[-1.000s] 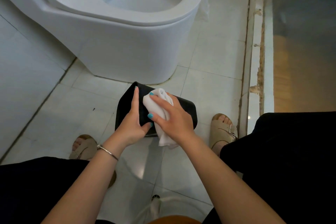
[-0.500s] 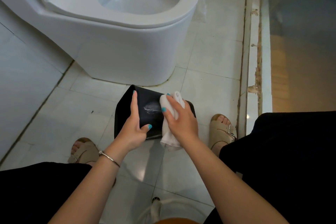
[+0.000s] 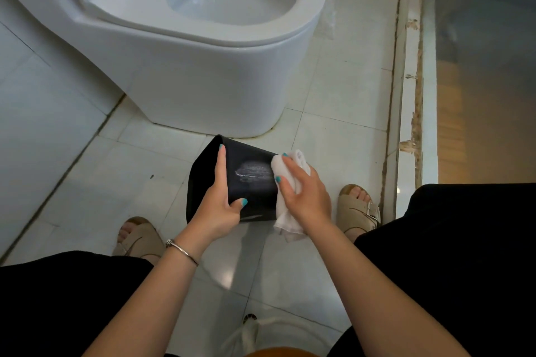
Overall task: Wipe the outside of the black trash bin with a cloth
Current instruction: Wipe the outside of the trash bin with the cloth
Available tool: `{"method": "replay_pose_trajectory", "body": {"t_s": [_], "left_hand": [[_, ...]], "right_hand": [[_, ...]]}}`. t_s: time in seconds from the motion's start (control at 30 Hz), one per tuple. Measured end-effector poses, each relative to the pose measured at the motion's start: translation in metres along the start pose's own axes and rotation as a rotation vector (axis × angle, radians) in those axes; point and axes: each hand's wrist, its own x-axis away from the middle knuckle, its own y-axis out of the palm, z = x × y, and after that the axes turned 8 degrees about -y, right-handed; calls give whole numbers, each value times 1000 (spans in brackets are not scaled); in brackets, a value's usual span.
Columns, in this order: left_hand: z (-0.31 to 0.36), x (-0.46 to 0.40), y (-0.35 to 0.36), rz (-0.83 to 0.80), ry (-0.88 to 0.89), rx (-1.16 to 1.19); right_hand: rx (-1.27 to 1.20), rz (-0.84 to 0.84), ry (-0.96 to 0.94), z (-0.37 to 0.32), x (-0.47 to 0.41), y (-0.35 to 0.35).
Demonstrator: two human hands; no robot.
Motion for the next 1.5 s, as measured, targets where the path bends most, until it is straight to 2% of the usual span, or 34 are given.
{"method": "replay_pose_trajectory", "body": {"t_s": [0.07, 0.17, 0.23, 0.5, 0.7, 0.77, 0.93, 1.0, 1.07, 1.2, 1.27, 1.5], "left_hand": [[1, -1, 1, -13, 14, -21], [-2, -5, -1, -32, 13, -27], [-4, -5, -2, -32, 6, -25], [-7, -6, -7, 5, -21, -6], [-8, -6, -7, 12, -10, -17], [-9, -5, -7, 31, -20, -18], [-7, -4, -8, 49, -20, -16], [-5, -4, -8, 50, -15, -26], [-4, -3, -7, 57, -2, -37], [-4, 1, -7, 69, -14, -40], [-6, 2, -8, 84, -23, -30], [-3, 2, -10, 72, -41, 17]], "right_hand": [[-10, -9, -73, -10, 5, 2], [-93, -53, -310, -42, 12, 7], [-94, -66, -401, -50, 14, 10], [68, -101, -214, -13, 11, -2], [59, -103, -479, -52, 18, 7], [37, -99, -452, -45, 17, 7], [43, -86, -199, -4, 10, 0], [53, -75, -167, -3, 11, -1], [50, -83, -204, -15, 13, 1], [15, -120, -400, -42, 17, 8], [-15, -121, -383, -38, 14, 7], [-16, -43, -22, 8, 8, -5]]}}
